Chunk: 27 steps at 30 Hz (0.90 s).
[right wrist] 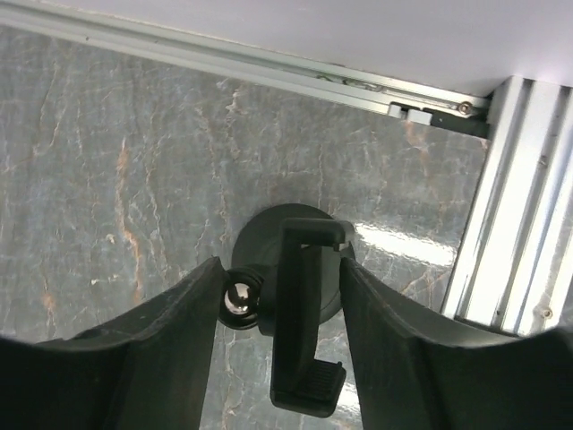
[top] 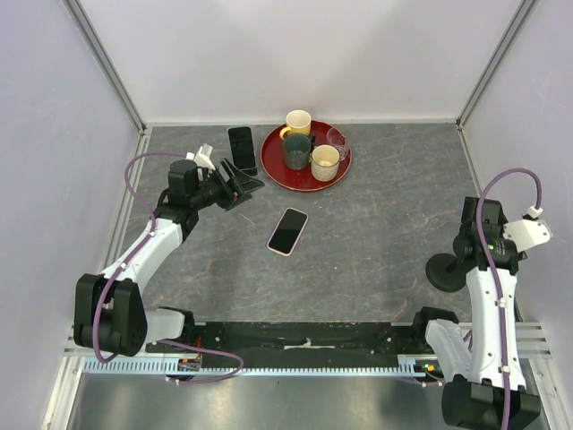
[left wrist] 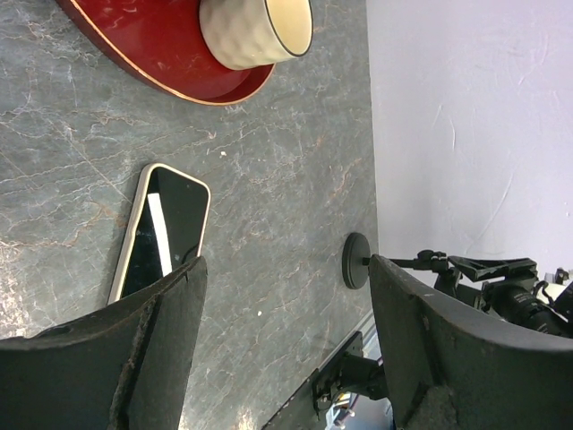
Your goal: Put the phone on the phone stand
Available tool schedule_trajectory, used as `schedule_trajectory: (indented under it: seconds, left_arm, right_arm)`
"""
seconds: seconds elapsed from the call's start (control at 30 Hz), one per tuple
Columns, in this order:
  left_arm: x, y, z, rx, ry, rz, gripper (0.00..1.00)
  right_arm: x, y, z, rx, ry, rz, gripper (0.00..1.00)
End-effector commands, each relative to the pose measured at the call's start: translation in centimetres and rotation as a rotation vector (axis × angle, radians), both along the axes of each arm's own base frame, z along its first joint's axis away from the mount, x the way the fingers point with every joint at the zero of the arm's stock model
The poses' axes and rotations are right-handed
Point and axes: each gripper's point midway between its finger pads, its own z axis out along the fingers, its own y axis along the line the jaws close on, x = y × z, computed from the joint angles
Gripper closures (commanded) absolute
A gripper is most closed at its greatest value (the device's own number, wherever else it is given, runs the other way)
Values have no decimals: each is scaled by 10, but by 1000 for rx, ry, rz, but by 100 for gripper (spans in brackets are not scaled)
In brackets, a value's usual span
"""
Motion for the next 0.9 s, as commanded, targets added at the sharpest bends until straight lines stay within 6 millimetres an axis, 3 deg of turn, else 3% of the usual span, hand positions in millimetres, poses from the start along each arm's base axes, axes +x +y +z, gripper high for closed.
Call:
schedule_trajectory:
  seconds: [0.0, 0.03, 0.1, 0.3, 0.4, 0.53, 0.73, 0.87]
  left_arm:
    - [0, -5, 12, -41, -23, -30, 22]
    - [1, -4, 11, -42, -21, -28, 22]
    - [1, -3, 10, -44, -15, -25, 22]
    - [4, 2, 10, -44, -16, -8, 22]
    - [6, 6, 10, -44, -16, 1, 22]
    - [10, 14, 10, -53, -8, 23, 22]
    - [16, 27, 8, -53, -8, 60, 22]
    - [18, 26, 1, -45, 4, 48, 22]
  right_arm:
    - [11, 14, -18, 87, 42, 112, 42]
    - [13, 15, -12, 84, 31, 128, 51]
    - [16, 20, -6, 98, -1, 157, 60]
    - [19, 41, -16, 193, -30, 227, 85]
    - [24, 52, -11, 240, -65, 274, 100]
    - [31, 79, -7, 349, -101, 360, 100]
    - [37, 115, 15, 439, -214, 481, 100]
    - [40, 139, 20, 524, -268, 531, 100]
